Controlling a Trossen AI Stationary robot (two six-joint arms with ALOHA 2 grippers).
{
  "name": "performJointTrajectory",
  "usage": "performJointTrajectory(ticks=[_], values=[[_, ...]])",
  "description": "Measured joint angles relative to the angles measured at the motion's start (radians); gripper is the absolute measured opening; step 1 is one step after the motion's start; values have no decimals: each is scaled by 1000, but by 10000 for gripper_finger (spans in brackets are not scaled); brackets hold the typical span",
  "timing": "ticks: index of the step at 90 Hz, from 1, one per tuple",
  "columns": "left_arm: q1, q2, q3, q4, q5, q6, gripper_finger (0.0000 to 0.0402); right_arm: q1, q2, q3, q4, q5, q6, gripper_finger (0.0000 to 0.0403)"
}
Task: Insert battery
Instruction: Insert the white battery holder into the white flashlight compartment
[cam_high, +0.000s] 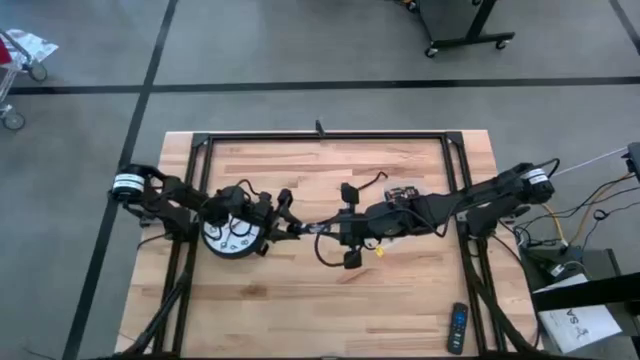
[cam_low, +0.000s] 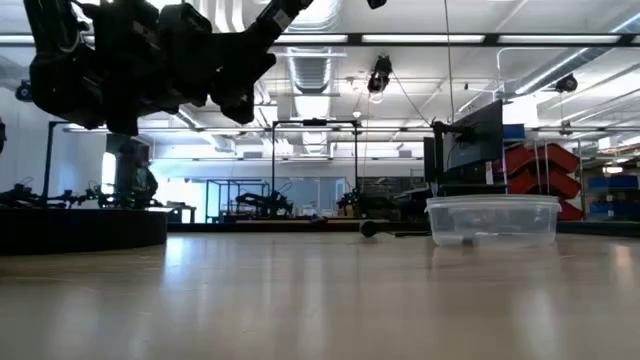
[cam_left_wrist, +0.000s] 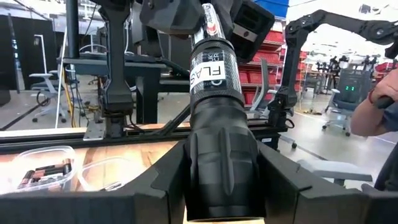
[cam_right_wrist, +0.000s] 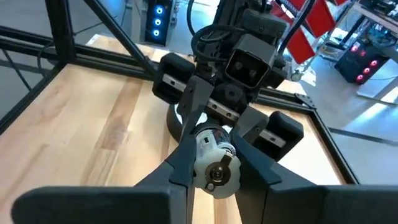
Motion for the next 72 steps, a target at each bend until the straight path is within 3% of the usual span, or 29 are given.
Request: performJointTrajectory(ticks=[50, 62, 72], values=[[34, -6, -94, -86, 12, -41, 128, -6, -3, -27, -91, 19, 111, 55], [35, -7, -94, -251, -86, -42, 128, -23, 17, -75, -95, 18, 184, 55], [35, -9, -95, -422, -236, -38, 128, -34, 55, -105, -92, -7, 239, 51]])
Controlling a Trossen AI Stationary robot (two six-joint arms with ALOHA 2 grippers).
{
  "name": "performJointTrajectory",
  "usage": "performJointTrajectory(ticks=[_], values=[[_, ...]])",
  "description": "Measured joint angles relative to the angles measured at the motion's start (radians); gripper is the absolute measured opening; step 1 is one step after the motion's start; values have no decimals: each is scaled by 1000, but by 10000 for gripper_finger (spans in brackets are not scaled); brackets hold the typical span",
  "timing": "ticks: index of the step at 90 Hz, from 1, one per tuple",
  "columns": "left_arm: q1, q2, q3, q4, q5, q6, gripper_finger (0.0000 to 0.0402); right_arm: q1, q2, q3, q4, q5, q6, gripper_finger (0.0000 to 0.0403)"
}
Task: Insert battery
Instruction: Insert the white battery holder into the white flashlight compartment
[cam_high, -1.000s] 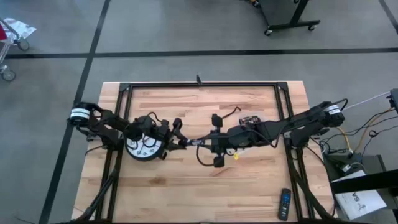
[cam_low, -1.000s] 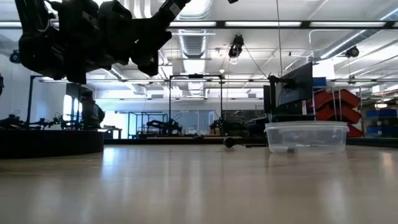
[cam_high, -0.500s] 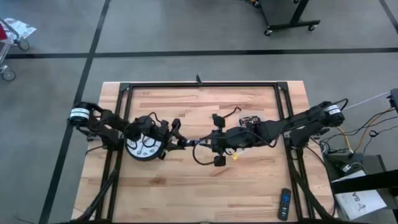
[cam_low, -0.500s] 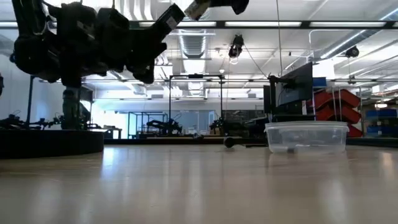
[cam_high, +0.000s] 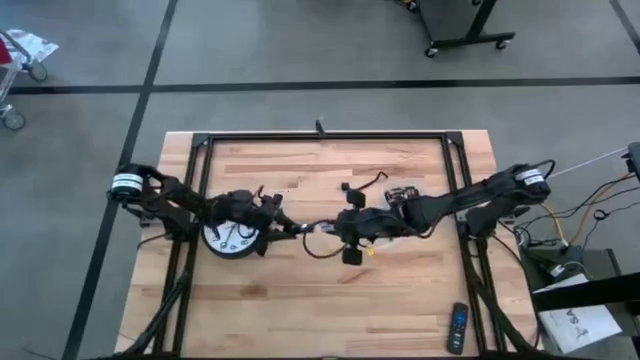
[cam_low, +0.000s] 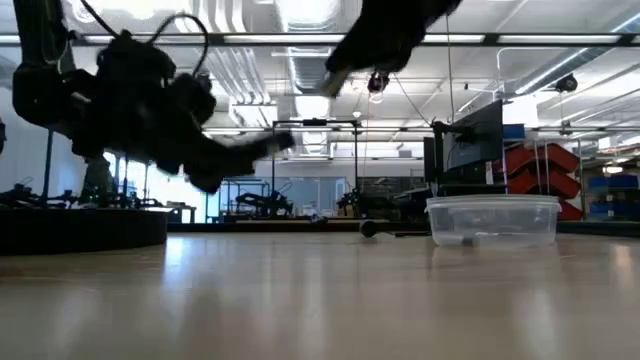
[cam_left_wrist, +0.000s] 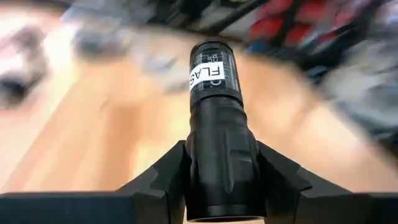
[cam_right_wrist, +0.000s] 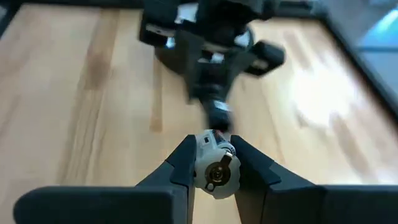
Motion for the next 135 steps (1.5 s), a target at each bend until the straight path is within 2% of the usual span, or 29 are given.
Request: performJointTrajectory(ticks=[11, 43, 64, 81, 89, 105, 112, 119, 135], values=[[0, 0, 0, -96, -107, 0, 131, -16, 54, -8, 4, -62, 44, 56], [0, 0, 0, -135, -162, 0, 158, -22, 172, 10, 38, -83, 85, 54], [-5, 1, 0, -148, -243, 27, 197, -27, 181, 10, 72, 10, 269, 51], [-71, 2, 0, -19, -266, 38, 215, -29, 181, 10, 112, 141, 409, 57], [-142, 2, 12, 21, -381, 77, 217, -35, 181, 10, 172, 165, 412, 56], [-307, 2, 79, 27, -780, 235, 217, -40, 181, 10, 257, 210, 412, 50], [-349, 2, 110, 26, -912, 321, 217, -42, 181, 10, 257, 236, 423, 54], [-366, 2, 134, 23, -965, 389, 217, -45, 181, 10, 258, 248, 441, 57], [-363, 3, 201, -93, -971, 426, 217, -54, 181, 10, 304, 297, 453, 51]])
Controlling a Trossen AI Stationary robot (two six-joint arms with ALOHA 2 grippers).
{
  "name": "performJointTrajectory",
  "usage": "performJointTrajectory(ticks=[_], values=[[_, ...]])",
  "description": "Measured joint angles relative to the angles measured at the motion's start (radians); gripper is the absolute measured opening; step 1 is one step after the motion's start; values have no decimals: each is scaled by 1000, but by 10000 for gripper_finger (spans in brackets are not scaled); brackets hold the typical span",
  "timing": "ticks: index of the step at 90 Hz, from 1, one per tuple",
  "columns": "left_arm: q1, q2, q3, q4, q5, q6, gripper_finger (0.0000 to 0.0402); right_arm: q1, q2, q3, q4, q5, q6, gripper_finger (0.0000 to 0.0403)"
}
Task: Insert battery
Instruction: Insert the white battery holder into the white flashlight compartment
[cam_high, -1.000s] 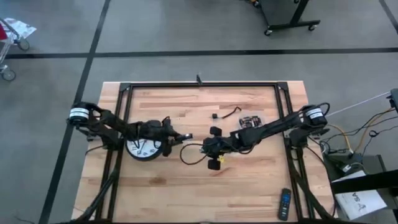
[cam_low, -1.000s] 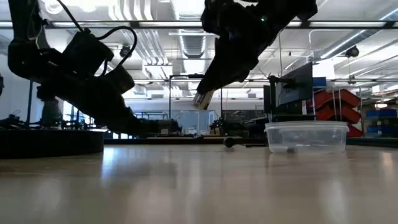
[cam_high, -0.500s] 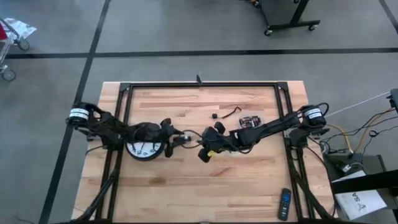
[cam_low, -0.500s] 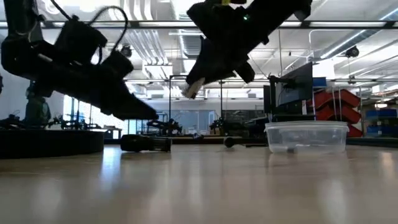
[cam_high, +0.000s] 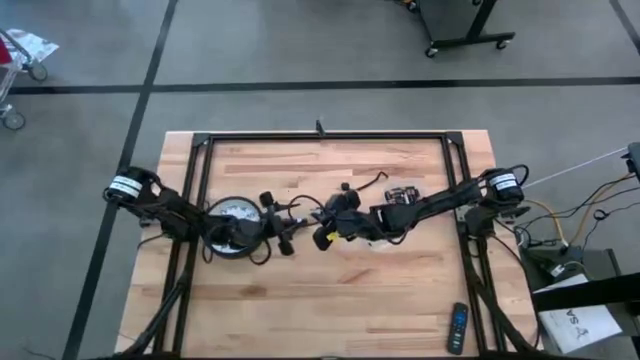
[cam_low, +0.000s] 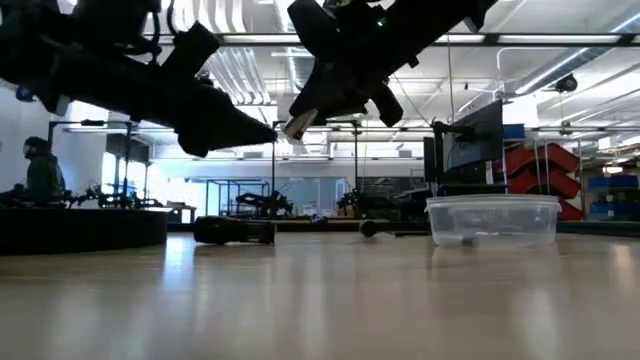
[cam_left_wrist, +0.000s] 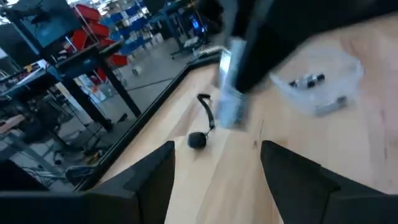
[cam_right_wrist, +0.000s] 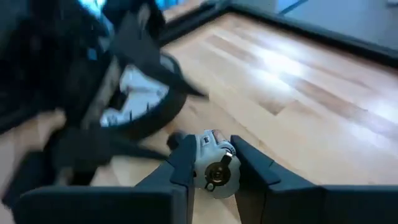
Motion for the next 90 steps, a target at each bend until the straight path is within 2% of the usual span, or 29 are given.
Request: performJointTrajectory(ticks=[14, 26, 72, 90], values=[[3, 0, 53, -32, -8, 52, 217, -18, 0, 3, 32, 8, 13, 56], [8, 0, 81, -33, -60, 117, 217, -27, 0, 5, 37, 12, 18, 54], [61, 0, 135, -71, -58, 189, 217, -30, 0, 6, 135, 10, 36, 55], [62, 0, 142, -72, -58, 195, 193, -32, 0, 6, 137, 10, 37, 53]])
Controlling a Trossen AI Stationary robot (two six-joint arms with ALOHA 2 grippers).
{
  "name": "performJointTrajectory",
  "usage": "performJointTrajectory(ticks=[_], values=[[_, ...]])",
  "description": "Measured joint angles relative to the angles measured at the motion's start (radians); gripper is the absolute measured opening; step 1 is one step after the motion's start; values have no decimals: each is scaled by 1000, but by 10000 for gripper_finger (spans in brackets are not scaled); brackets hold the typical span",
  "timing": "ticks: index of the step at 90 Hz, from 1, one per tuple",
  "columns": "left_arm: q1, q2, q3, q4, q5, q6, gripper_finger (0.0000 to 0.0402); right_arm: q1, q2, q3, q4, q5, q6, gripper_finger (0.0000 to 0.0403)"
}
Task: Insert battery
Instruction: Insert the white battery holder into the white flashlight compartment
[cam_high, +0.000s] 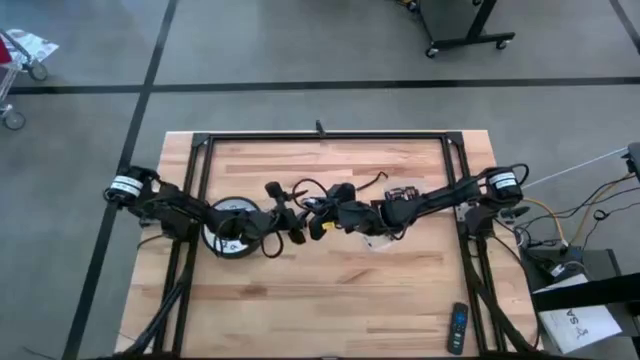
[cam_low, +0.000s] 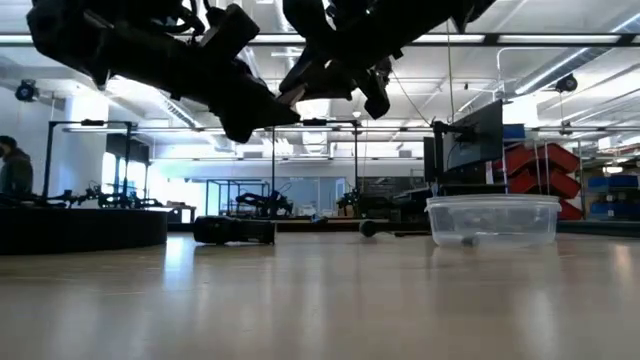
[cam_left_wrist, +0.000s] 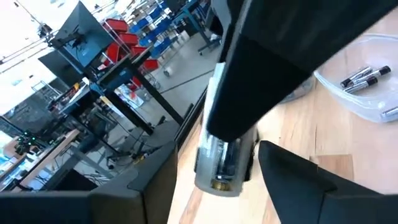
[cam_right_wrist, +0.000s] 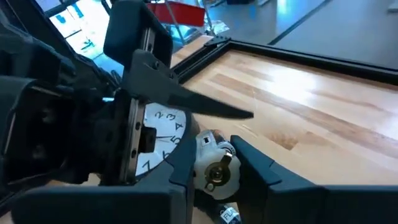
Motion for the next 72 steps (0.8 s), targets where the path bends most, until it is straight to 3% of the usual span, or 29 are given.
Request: performJointTrajectory(ticks=[36, 57, 72], values=[[4, 0, 5, -5, 0, 14, 63, 0, 0, 0, 10, -3, -2, 56], [3, 0, 5, -13, 0, 1, 68, 0, 0, 0, 10, -8, -32, 94], [3, 0, 4, -97, -1, -44, 79, 0, -20, 2, -17, -99, -99, 114]])
